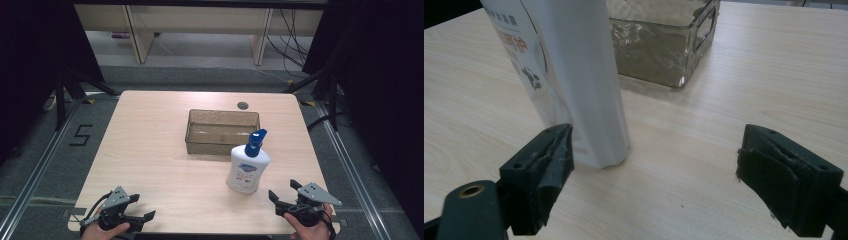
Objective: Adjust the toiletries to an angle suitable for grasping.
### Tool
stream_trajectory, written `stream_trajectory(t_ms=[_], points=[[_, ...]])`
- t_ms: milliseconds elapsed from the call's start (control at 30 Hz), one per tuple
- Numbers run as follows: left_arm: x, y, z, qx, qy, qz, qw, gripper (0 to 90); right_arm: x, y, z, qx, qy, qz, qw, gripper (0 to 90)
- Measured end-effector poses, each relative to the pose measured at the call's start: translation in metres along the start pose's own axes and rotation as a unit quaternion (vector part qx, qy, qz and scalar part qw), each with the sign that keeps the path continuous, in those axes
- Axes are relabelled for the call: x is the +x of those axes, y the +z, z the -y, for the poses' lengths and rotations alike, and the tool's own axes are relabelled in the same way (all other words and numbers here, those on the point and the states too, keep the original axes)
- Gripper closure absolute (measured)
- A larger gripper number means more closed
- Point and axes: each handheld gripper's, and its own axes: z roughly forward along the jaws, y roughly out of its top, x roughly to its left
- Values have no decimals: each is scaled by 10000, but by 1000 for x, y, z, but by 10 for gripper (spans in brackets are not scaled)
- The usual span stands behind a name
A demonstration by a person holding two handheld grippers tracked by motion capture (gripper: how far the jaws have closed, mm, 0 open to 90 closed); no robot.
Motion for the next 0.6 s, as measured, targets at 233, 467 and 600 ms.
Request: stream_trajectory(t_ms=[233,467,600], points=[[0,0,0,-16,0,-14,10000,148,-1,-2,-1,-170,147,-102,9997,151],[0,0,0,-3,-1,-12,10000,148,2,-4,-5,-235,281,-220,9991,151],[0,0,0,-7,2,-26,10000,148,4,-6,-11,-415,-38,-208,9989,151]])
